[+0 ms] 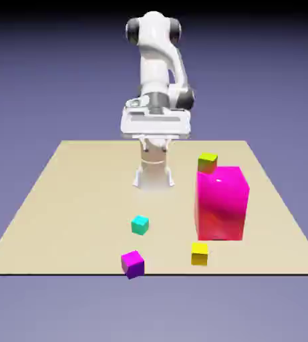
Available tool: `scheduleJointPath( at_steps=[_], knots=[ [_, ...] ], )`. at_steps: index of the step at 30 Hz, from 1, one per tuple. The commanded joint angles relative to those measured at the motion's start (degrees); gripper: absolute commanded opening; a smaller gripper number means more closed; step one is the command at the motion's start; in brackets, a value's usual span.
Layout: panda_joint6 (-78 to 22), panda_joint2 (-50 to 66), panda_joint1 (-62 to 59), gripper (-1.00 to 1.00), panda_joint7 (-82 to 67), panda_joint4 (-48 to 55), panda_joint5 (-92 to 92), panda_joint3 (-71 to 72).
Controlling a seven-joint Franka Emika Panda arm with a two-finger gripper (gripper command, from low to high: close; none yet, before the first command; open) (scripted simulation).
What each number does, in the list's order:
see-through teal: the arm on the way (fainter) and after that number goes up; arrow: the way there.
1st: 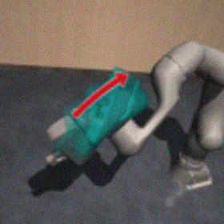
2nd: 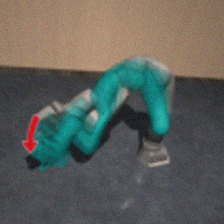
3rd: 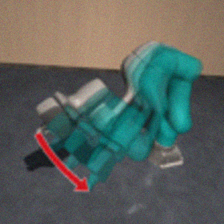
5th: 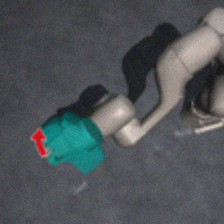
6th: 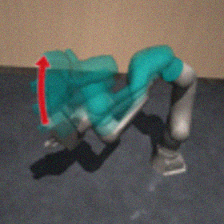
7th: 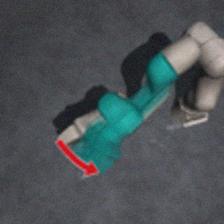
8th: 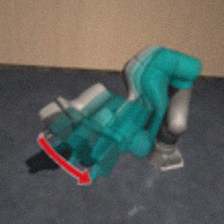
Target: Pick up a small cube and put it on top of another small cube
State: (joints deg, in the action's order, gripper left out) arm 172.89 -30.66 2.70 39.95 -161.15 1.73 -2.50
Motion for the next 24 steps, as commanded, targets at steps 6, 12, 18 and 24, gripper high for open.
scheduleJointPath(
  at_steps=[6,12,18,24],
  knots=[
    [-5.6,10.0,10.0,0.00,-12.5,-0.7,8.6,-12.5],
    [-11.1,19.9,20.1,0.00,-24.9,-1.5,17.2,-24.9],
    [-16.7,29.8,30.1,0.00,-37.4,-2.2,25.8,-37.4],
    [-9.3,38.2,25.4,0.00,-40.5,-1.5,20.7,-31.8]
  ],
)
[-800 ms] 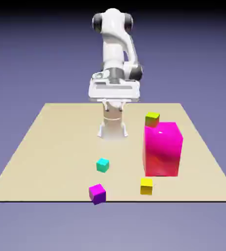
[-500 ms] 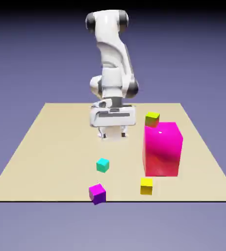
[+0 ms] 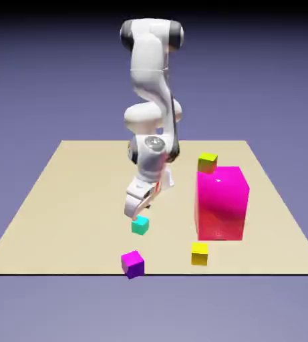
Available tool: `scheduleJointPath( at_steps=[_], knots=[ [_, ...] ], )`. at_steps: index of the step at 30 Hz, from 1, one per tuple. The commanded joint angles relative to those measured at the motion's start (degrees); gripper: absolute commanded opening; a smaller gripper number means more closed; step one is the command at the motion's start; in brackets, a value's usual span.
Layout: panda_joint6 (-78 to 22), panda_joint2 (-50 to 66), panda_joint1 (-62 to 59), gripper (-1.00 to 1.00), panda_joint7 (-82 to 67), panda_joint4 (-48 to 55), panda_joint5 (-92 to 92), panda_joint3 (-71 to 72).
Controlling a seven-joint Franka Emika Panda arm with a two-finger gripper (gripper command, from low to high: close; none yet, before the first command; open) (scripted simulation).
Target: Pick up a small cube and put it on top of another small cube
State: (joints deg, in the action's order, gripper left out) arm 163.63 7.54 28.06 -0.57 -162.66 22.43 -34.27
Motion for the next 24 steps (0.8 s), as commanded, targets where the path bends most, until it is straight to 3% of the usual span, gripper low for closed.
scheduleJointPath(
  at_steps=[1,5,6,16,24],
  knots=[
    [1.9,2.1,-1.2,0.00,-0.8,0.2,-1.3,1.4],
    [8.7,9.7,-5.6,0.00,-3.6,0.8,-6.0,6.6],
    [8.7,9.7,-5.6,-1.00,-3.6,0.8,-6.0,6.6],
    [-7.5,-8.3,4.8,-1.00,3.1,-0.7,5.1,-5.7],
    [-17.2,-0.2,7.3,-1.00,6.3,13.9,-4.9,0.7]
  ],
)
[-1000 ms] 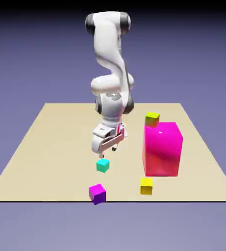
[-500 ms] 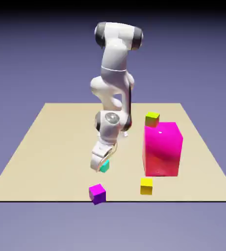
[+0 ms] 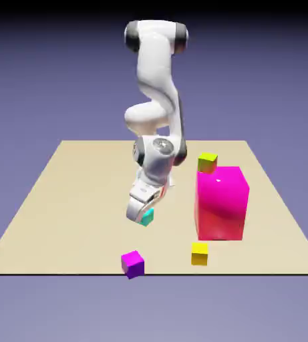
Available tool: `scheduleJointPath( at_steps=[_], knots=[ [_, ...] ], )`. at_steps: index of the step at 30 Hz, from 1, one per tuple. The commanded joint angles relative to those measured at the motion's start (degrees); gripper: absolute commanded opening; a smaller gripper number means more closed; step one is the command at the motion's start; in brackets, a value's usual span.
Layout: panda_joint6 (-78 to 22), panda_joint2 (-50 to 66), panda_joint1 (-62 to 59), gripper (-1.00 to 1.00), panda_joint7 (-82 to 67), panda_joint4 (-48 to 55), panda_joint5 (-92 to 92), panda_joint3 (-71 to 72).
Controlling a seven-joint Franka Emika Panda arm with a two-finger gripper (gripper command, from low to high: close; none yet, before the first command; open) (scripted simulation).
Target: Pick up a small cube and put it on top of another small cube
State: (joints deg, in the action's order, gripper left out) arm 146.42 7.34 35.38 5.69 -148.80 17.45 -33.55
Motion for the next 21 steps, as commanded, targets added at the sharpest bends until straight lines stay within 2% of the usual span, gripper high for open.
scheduleJointPath(
  at_steps=[1,11,13,17,18,21],
  knots=[
    [-1.3,1.1,0.6,-1.00,0.5,2.1,-1.6,0.8],
    [-13.8,10.6,10.0,-1.00,4.3,21.9,-19.5,6.5],
    [-13.4,10.1,11.5,-1.00,3.1,22.0,-20.0,5.6],
    [-4.4,18.1,8.4,-1.00,0.3,20.6,-24.4,9.0],
    [-4.4,18.1,8.4,1.00,0.3,20.6,-24.4,9.0],
    [-9.0,13.9,10.0,1.00,1.7,21.3,-22.1,7.2]
  ],
)
